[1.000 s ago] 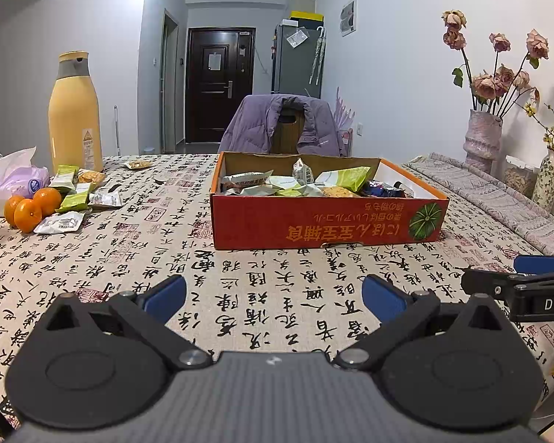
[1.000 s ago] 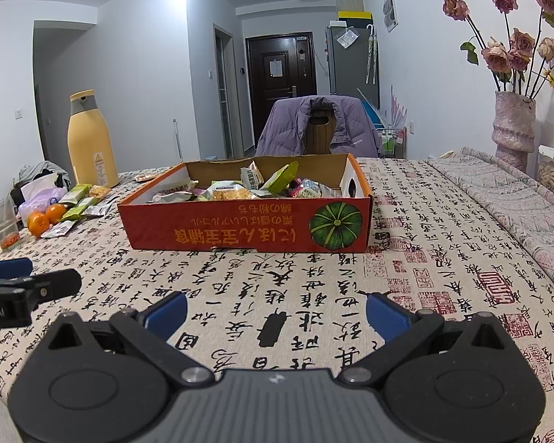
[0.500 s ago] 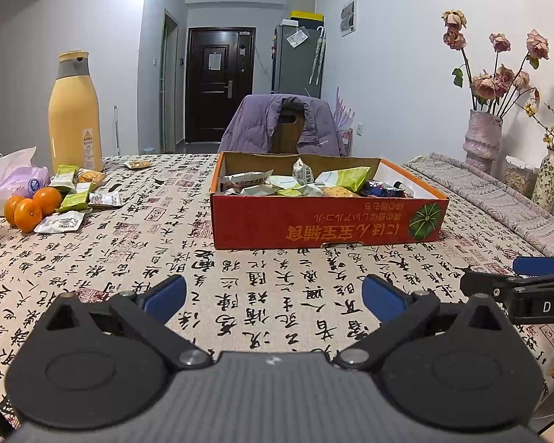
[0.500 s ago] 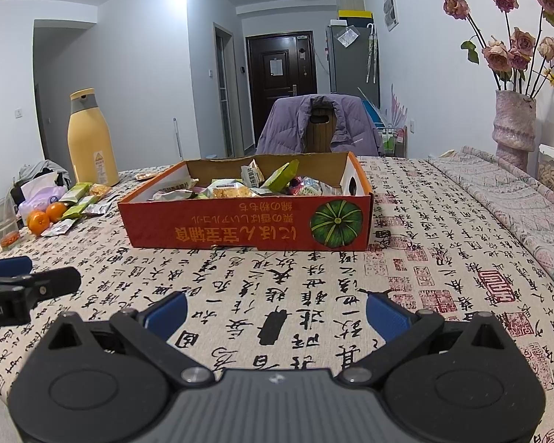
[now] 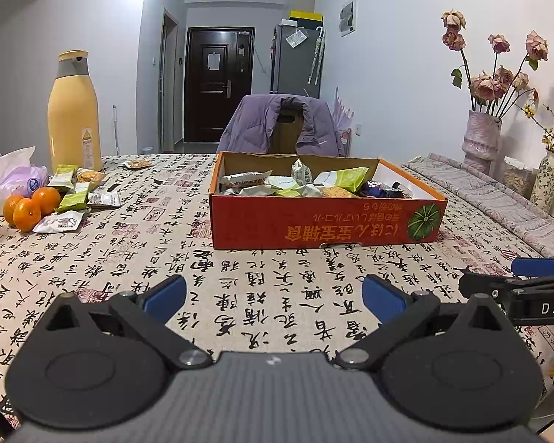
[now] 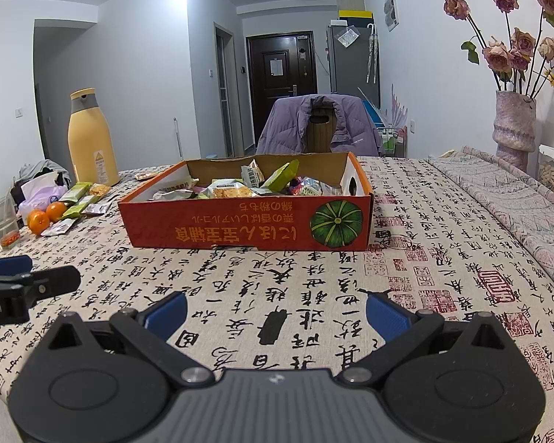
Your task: Organize snacks
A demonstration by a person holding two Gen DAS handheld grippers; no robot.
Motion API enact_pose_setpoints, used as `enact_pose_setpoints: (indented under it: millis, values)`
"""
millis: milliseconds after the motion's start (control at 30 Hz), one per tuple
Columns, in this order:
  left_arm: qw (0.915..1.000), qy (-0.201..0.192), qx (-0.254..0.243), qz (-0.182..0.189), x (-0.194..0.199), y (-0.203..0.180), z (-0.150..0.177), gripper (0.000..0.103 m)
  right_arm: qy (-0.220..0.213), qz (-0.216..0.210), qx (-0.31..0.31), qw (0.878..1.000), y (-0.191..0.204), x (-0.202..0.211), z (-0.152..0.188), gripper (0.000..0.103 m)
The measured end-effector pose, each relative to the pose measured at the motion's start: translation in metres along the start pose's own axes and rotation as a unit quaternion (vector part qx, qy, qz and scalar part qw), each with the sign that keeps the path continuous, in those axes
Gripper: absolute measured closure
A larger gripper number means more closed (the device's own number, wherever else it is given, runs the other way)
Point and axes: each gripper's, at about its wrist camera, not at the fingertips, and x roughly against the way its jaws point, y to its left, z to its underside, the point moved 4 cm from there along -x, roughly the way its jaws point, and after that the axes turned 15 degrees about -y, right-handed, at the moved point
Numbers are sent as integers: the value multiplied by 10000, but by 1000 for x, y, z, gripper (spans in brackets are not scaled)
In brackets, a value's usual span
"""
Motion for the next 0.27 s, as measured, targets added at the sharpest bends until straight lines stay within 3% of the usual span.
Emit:
enact_pose_setpoints:
  millis: [267]
  values:
    - [10000,-66,-29,-16,0,0,-2,0,29,-11,-17,10000,1,-1,2,0]
